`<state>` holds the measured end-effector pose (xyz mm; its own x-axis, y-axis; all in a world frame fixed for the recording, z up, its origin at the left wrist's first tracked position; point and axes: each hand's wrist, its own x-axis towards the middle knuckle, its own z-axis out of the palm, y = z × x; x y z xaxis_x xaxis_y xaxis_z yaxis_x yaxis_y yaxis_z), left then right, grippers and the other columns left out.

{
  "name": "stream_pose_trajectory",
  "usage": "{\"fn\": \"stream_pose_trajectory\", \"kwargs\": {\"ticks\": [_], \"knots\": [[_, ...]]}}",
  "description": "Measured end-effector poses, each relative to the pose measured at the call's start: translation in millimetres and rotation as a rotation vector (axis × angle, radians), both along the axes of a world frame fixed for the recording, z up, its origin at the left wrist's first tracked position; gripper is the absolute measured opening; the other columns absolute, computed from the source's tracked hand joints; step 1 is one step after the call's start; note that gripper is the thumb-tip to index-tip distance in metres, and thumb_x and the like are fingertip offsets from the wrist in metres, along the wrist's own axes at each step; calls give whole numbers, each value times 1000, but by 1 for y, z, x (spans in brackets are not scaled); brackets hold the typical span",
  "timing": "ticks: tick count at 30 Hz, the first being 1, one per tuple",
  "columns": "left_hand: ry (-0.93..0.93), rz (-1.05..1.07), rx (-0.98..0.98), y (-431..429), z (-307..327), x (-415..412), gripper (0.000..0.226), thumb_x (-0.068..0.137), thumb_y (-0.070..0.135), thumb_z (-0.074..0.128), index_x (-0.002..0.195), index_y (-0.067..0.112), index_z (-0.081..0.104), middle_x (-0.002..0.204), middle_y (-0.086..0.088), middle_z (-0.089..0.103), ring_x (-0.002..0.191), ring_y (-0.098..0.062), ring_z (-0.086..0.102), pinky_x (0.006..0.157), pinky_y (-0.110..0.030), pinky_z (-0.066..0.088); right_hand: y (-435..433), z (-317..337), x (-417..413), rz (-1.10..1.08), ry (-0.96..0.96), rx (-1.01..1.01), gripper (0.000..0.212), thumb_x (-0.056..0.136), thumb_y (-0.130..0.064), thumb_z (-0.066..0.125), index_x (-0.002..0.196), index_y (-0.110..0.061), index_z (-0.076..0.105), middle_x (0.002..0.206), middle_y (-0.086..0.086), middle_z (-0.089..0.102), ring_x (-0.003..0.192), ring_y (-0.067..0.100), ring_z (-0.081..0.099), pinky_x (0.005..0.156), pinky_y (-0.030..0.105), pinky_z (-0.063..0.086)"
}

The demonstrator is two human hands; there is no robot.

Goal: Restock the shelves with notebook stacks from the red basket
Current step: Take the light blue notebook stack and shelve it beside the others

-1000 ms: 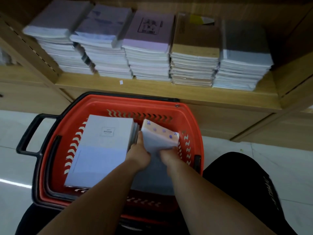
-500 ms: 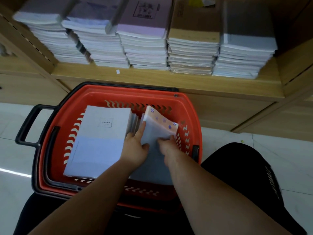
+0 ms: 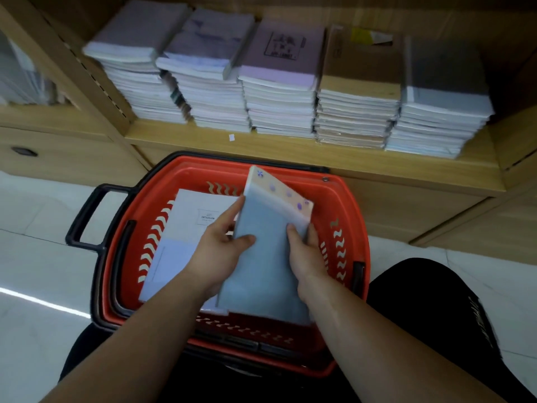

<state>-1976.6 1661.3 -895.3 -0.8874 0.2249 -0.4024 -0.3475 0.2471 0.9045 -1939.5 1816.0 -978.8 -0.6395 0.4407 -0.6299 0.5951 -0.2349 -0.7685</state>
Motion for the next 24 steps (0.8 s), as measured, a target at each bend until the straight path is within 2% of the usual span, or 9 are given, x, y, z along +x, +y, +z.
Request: {"fn": "stream_pose_trajectory", "kwargs": {"ticks": [2,4,6,8,9,13,17,21,24], "knots": [[-31,34,66,-33,13,-5,70,94,-1,61,144,47,48,116,-3,73,97,-26,74,77,-44,62,-15,9,-4,37,40,5,46,92,-55,58,136,-52,45,112,-23,60,108,14,60,98,37,48],[-78,64,109,-69,17,-13,70,94,-2,59,144,46,48,119,-5,73,102,-32,73,83,-52,59,-35,12,-10,104,62,-24,39,95,-43,62,129,-53,47,106,-20,67,96,12,66,90,37,55],[-83,93,63,-101,10,-24,71,93,-2,60,141,49,49,120,-7,73,102,-35,72,84,-52,58,-57,14,-18,163,93,-15,50,95,-32,63,138,-49,45,108,-15,71,90,10,69,80,33,58],[-62,135,-49,-125,-1,-34,72,93,-2,62,137,52,48,120,-5,73,98,-29,74,79,-44,59,-79,11,-25,238,104,58,63,96,-21,60,148,-47,36,117,-11,70,89,6,67,69,25,53],[-51,138,-111,-133,-8,-39,73,93,-1,62,138,53,46,122,-3,71,99,-28,73,81,-42,57,-89,11,-27,272,98,98,70,96,-19,58,152,-48,29,123,-6,68,91,10,66,69,26,52],[3,12,-406,-140,-27,-49,74,96,8,58,155,43,30,142,0,53,113,-22,58,92,-34,47,-113,10,-31,329,-40,347,82,97,-29,55,158,-50,4,130,13,49,107,37,61,90,41,53],[50,19,-493,-134,-33,-51,71,95,19,60,156,39,30,139,-1,35,117,-29,52,101,-39,44,-109,8,-27,299,25,202,78,100,-24,52,156,-53,6,130,6,56,101,25,64,80,34,52],[-75,11,-387,-138,-32,-50,70,99,23,57,153,53,22,131,2,49,111,-27,58,98,-41,49,-109,8,-22,298,68,88,75,104,-21,46,156,-54,2,133,-6,59,105,17,65,75,30,54],[-91,-5,-336,-136,-27,-45,70,102,23,54,153,54,18,126,3,53,110,-27,60,100,-44,50,-116,9,-15,251,112,37,72,106,-23,42,152,-61,-1,140,-7,55,115,19,63,96,41,55]]}}
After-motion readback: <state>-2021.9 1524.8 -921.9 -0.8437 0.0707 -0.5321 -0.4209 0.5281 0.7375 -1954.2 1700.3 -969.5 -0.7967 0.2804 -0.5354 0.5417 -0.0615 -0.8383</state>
